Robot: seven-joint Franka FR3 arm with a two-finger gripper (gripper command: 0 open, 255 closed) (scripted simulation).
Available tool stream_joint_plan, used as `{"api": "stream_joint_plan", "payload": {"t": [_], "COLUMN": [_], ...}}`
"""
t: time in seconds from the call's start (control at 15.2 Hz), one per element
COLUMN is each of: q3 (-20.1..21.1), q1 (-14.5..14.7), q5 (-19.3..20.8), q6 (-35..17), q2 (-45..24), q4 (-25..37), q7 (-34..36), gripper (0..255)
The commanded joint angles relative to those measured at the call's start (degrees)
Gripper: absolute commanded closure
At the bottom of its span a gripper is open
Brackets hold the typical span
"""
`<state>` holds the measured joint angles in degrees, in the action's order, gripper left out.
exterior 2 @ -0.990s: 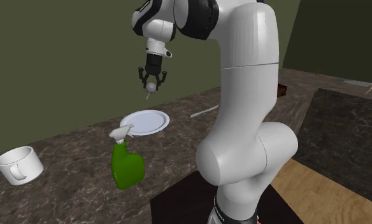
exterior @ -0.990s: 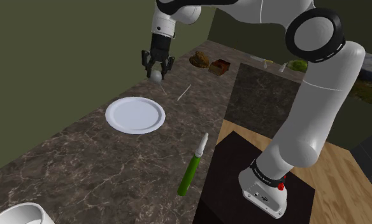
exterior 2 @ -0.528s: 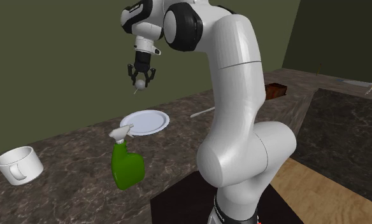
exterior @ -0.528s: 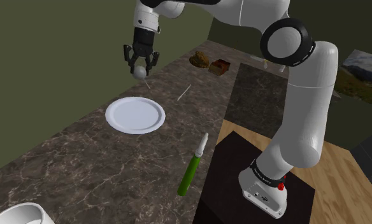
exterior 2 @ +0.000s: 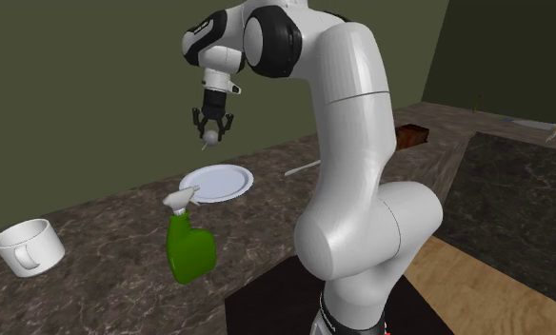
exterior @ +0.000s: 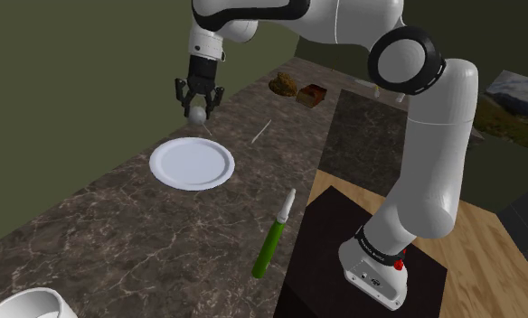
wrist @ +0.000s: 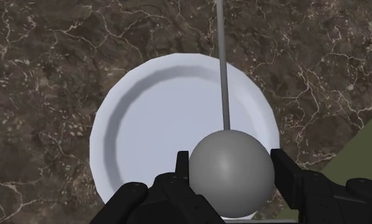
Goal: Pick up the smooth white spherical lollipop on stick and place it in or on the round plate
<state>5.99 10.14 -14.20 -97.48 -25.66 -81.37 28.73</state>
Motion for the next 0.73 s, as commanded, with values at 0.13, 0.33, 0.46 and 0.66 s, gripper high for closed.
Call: {"api": "stream_joint_plan", "payload": {"t": [0.13, 0.33, 0.46, 0.66], "q3": [0.0, 0.0, 0.0, -0.1], "q1": [0.1, 0.1, 0.2, 0.2], "q5": [-0.1, -0.1, -0.2, -0.2], "q6": [-2.7, -4.7, -6.0, -7.9], "q2": [-0.6, -1.1, -1.5, -2.1], "q4": [-2.2, -3.7, -4.7, -5.9], "q7": [-0.7, -1.2, -1.5, -1.9], "gripper": [255, 255, 255, 255]}}
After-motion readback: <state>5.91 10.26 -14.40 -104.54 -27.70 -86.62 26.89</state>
